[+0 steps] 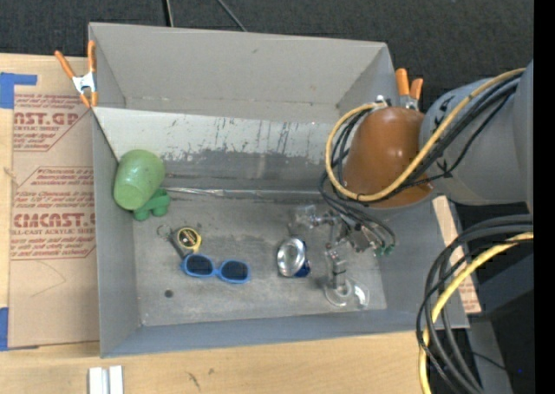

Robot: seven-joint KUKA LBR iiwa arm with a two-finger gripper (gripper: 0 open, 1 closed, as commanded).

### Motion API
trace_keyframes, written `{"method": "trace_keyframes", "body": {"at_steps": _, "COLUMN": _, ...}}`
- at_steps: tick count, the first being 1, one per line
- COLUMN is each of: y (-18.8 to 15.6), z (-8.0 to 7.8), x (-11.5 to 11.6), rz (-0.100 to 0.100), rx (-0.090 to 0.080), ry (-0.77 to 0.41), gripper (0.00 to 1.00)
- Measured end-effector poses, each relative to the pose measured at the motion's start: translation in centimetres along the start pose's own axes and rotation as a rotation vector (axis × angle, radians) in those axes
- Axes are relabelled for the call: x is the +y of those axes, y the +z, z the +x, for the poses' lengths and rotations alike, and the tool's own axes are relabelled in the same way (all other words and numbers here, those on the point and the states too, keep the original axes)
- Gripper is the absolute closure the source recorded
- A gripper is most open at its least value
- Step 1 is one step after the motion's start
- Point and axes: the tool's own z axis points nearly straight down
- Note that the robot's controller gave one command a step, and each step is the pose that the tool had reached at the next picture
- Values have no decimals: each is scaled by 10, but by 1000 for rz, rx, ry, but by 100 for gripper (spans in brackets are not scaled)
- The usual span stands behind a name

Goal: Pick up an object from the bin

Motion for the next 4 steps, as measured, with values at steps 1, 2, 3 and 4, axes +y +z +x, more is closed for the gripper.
{"method": "trace_keyframes", "body": {"at_steps": 1, "y": 3, "z": -11, "x": 37, "rz": 1, "rx": -5, "ry": -348, "gripper": 0}}
{"method": "trace_keyframes", "body": {"at_steps": 2, "y": 3, "z": -12, "x": 37, "rz": 1, "rx": -8, "ry": -346, "gripper": 100}}
{"method": "trace_keyframes", "body": {"at_steps": 3, "y": -116, "z": -45, "x": 37, "rz": 7, "rx": -15, "ry": -379, "gripper": 100}}
{"method": "trace_keyframes", "body": {"at_steps": 4, "y": -202, "z": -40, "x": 17, "rz": 4, "rx": -11, "ry": -101, "gripper": 100}}
